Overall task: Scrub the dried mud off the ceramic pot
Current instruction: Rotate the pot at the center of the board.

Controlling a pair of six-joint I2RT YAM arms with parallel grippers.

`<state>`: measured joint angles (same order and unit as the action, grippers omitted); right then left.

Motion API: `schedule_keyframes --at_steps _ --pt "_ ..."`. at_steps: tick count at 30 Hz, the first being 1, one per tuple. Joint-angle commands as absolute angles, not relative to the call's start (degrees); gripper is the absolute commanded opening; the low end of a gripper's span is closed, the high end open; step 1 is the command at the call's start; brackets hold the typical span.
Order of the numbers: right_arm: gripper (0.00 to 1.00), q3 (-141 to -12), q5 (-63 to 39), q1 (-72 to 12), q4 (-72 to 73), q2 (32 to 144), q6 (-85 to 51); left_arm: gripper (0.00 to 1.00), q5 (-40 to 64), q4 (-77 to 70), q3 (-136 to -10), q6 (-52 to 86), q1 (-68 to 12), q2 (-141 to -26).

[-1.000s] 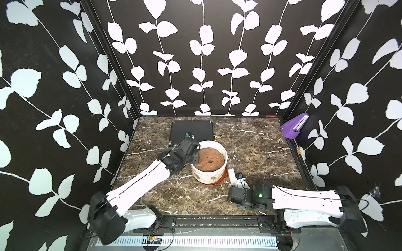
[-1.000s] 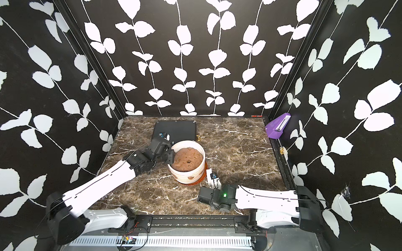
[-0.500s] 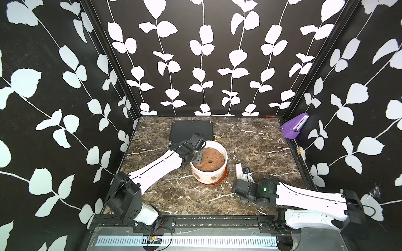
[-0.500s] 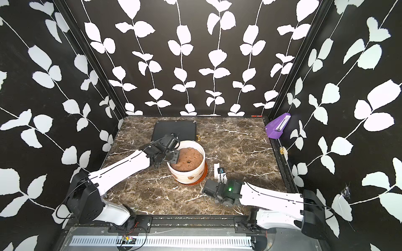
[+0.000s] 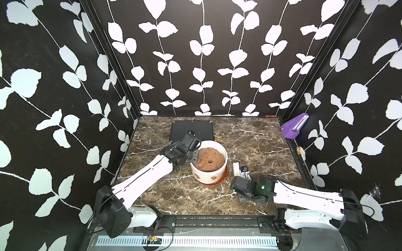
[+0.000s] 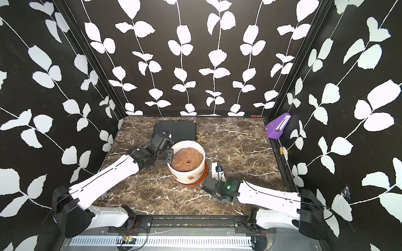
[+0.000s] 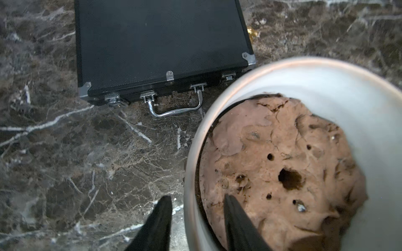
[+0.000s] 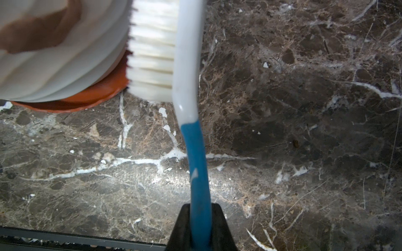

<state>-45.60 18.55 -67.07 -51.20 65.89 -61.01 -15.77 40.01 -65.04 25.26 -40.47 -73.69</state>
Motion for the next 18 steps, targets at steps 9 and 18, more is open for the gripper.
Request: schedule_keyframes --at_steps 9,18 --pt "0.00 -45.53 16.53 -66.71 -44.88 68.24 -59.74 0.25 -15.23 39.03 -60.80 30.17 -40.52 -74.96" --pt "0.00 -45.35 14.47 -64.84 -34.09 70.84 -52.68 0.01 -15.17 38.72 -59.86 30.99 -40.52 -74.44"
